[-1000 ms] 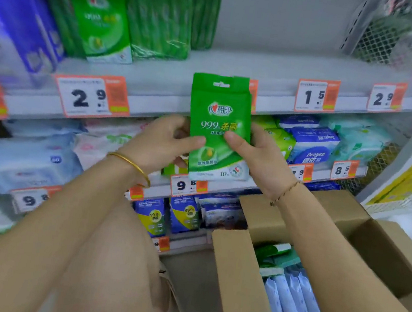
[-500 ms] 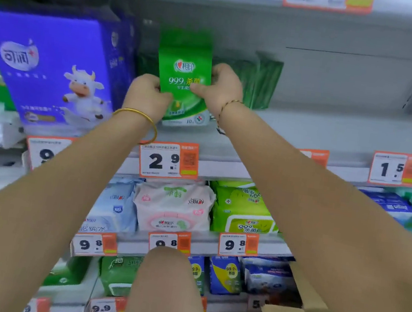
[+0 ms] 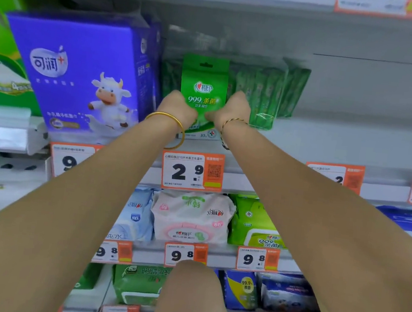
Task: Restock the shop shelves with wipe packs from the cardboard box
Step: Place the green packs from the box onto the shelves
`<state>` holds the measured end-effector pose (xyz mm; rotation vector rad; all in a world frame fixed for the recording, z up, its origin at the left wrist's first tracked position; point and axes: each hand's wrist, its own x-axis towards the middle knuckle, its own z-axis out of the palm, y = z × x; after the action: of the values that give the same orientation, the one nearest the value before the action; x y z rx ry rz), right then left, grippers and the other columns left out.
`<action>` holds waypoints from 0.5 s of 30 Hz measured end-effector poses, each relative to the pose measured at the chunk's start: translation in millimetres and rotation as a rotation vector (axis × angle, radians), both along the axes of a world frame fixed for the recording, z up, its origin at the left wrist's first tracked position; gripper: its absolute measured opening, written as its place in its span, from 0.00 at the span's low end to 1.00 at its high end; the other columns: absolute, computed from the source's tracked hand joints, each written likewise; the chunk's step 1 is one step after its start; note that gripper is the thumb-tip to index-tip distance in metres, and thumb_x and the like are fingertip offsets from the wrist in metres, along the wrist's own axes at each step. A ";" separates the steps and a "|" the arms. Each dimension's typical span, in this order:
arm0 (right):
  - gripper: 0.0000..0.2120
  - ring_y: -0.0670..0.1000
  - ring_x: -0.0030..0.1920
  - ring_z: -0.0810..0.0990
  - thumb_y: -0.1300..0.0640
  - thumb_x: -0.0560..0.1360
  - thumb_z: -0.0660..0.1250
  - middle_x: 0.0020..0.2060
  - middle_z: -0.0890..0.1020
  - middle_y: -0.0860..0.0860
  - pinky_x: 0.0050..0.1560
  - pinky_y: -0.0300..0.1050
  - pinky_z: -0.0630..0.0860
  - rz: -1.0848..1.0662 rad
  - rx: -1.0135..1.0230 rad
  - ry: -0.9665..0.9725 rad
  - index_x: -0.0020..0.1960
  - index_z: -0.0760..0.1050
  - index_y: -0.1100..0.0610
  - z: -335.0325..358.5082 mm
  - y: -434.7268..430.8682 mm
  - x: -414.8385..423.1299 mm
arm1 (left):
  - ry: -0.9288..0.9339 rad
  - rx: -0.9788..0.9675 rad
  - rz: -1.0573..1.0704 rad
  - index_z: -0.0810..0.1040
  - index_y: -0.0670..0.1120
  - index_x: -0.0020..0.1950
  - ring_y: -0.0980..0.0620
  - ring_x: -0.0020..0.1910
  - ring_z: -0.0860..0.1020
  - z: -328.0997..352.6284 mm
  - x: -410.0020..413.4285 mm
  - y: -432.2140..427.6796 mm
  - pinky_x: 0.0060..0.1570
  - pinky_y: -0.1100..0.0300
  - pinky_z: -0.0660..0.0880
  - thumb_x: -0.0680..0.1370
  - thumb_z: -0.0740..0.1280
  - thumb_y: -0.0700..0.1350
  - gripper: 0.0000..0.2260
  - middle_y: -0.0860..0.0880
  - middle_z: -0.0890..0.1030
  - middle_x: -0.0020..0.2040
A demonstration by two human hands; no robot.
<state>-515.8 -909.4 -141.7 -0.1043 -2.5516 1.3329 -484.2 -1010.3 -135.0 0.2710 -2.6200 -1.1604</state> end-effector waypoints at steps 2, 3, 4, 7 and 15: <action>0.28 0.56 0.60 0.74 0.58 0.69 0.75 0.60 0.74 0.57 0.55 0.44 0.73 -0.001 0.005 -0.014 0.63 0.64 0.62 1.1 1.8 1.3 | -0.002 -0.001 -0.005 0.70 0.38 0.63 0.44 0.52 0.76 -0.5 4.4 -0.1 0.48 0.56 0.72 0.75 0.66 0.37 0.17 0.41 0.77 0.58; 0.29 0.56 0.60 0.74 0.58 0.69 0.74 0.61 0.73 0.58 0.56 0.45 0.73 0.001 0.013 -0.014 0.63 0.64 0.62 3.0 3.6 4.3 | 0.004 -0.013 0.000 0.69 0.38 0.63 0.43 0.54 0.75 -0.5 8.3 0.6 0.50 0.56 0.72 0.74 0.66 0.37 0.18 0.40 0.76 0.59; 0.29 0.57 0.61 0.74 0.59 0.69 0.74 0.62 0.72 0.58 0.57 0.45 0.73 0.004 0.022 -0.008 0.64 0.63 0.62 5.4 6.6 9.6 | 0.020 -0.031 0.010 0.69 0.37 0.63 0.42 0.56 0.75 -0.6 13.8 2.0 0.53 0.55 0.73 0.74 0.66 0.38 0.18 0.39 0.75 0.61; 0.25 0.56 0.58 0.74 0.61 0.69 0.73 0.59 0.73 0.58 0.55 0.43 0.72 0.044 -0.029 0.091 0.62 0.65 0.63 9.1 26.0 34.7 | 0.193 -0.083 -0.011 0.68 0.36 0.65 0.38 0.63 0.71 -0.5 43.8 14.6 0.64 0.51 0.69 0.73 0.64 0.37 0.20 0.36 0.70 0.64; 0.12 0.47 0.36 0.76 0.69 0.70 0.70 0.42 0.75 0.50 0.36 0.38 0.79 0.122 -0.325 0.066 0.49 0.72 0.58 -67.4 156.2 192.3 | 0.327 -0.018 -0.547 0.71 0.40 0.66 0.47 0.63 0.71 -76.6 151.3 126.2 0.65 0.55 0.69 0.72 0.60 0.39 0.22 0.44 0.70 0.62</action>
<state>-323.5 -753.2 -209.1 0.0347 -2.2996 1.7576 -332.9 -884.1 -211.6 -0.6256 -2.4655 -1.2027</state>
